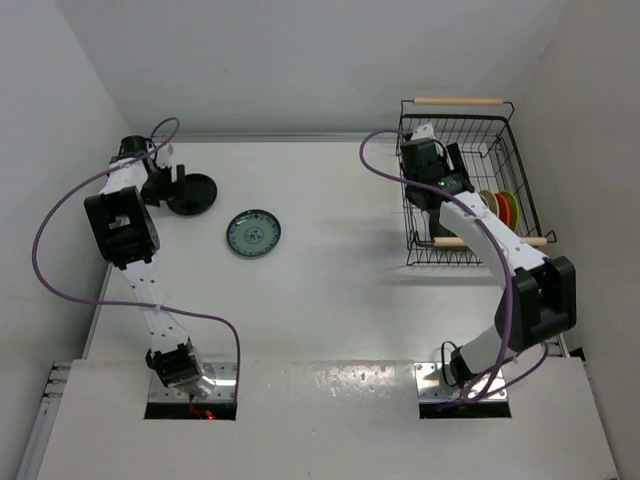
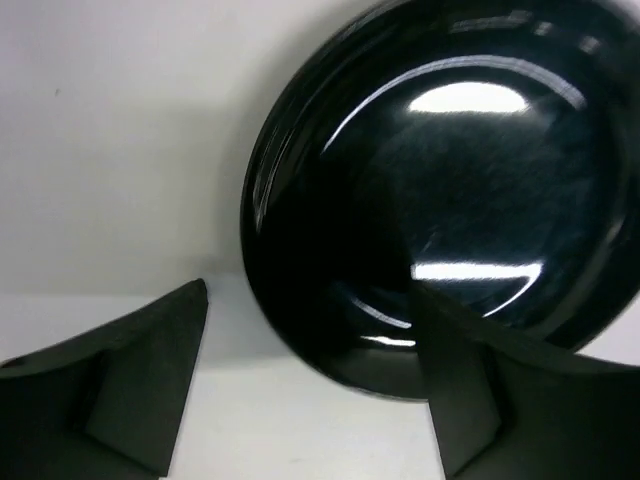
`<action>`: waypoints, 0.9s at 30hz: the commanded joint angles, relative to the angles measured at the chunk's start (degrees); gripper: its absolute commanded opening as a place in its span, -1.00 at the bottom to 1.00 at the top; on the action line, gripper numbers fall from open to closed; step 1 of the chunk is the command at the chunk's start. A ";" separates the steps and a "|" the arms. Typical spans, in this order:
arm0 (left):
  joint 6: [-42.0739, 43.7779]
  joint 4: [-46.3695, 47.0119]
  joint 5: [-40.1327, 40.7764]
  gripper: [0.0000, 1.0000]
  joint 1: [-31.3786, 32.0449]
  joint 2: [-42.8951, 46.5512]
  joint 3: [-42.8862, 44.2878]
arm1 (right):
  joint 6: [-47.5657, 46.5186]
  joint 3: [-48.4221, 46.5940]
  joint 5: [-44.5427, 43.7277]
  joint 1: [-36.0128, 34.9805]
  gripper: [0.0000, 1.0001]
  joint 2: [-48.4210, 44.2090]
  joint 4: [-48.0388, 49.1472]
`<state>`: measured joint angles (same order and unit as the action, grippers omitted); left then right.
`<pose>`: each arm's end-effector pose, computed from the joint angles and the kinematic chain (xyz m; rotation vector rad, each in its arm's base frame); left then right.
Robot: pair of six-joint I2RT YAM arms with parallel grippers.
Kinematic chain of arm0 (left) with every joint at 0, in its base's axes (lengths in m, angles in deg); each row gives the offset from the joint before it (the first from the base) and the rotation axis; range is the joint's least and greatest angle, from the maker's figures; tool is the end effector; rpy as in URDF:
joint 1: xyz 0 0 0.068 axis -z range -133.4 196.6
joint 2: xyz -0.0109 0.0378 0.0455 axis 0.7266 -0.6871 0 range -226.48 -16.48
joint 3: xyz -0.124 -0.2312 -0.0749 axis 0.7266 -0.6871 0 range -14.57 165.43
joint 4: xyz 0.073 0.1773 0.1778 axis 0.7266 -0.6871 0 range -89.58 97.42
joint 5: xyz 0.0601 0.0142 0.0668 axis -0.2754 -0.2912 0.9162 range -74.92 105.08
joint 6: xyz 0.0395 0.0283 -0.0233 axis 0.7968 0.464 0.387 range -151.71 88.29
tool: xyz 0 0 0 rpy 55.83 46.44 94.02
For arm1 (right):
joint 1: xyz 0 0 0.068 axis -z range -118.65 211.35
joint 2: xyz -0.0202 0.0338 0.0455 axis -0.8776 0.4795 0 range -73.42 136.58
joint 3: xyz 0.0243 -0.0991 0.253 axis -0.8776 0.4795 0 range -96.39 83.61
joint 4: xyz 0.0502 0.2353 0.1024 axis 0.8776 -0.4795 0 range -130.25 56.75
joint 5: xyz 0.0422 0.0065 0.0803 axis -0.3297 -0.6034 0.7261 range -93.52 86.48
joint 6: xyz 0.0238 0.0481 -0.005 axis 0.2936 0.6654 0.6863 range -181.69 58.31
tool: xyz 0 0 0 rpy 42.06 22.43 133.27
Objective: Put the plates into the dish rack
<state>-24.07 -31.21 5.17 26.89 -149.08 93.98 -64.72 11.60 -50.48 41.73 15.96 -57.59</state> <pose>0.4700 0.1619 0.1659 -0.2223 2.6291 -0.0706 0.3312 0.0904 0.2961 -0.0114 2.1336 -0.7649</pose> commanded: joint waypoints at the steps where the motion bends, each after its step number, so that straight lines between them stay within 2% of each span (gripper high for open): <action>1: -0.52 -2.58 -8.17 0.69 -0.51 -4.06 1.31 | -0.04 0.99 -1.11 -0.77 0.57 -3.77 2.80; 2: -0.52 -3.11 -9.32 0.53 -0.51 -4.07 1.31 | -0.22 1.34 -1.46 -0.77 0.57 -4.30 3.15; 3: -0.52 -3.12 -10.64 0.20 -0.51 -4.77 1.31 | -0.49 1.69 -1.64 -0.86 0.57 -4.91 3.33; 6: -0.52 -3.12 -15.83 -0.43 -0.51 -5.39 1.31 | -1.01 1.87 -2.08 -0.77 0.57 -5.62 4.56; 7: -1.22 -3.12 -17.58 -0.83 -0.51 -5.39 1.92 | -1.10 1.61 -2.26 -0.95 0.57 -5.71 4.74; 8: -1.74 -3.64 -18.38 -1.00 -0.51 -5.39 1.93 | -1.19 1.69 -2.17 -0.86 0.57 -5.80 5.09; 13: -3.59 -3.64 -25.49 -1.00 -0.51 -0.58 4.29 | -1.01 0.82 -0.59 -2.26 0.60 -6.85 4.91; 16: -6.31 -3.64 -32.17 -1.00 0.19 2.59 7.10 | -0.75 -0.76 6.07 -3.50 0.71 -7.29 2.81; 19: -7.90 -3.64 -36.92 -1.00 1.59 7.16 10.44 | 0.57 -4.97 24.13 -5.08 0.80 -7.65 -0.35; 21: -8.43 -3.64 -39.12 -1.00 2.65 10.68 11.76 | 2.23 -4.99 30.66 -5.96 0.80 -8.08 1.48; 23: -8.43 -3.64 -39.91 -1.00 5.19 12.88 12.56 | 7.04 -4.81 37.01 -6.75 0.82 -8.17 4.55; 24: -8.43 -3.64 -40.53 -1.00 6.25 15.15 12.56 | 10.38 -4.55 44.34 -6.58 0.82 -8.26 8.74; 27: -7.29 -3.64 -43.42 -1.00 11.34 18.15 9.14 | 15.57 -3.84 53.33 -7.01 0.82 -6.51 16.30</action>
<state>-31.34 -35.16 -30.26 32.97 -137.47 103.25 -57.29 9.20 -13.61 35.11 9.47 -52.12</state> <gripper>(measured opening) 0.029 0.909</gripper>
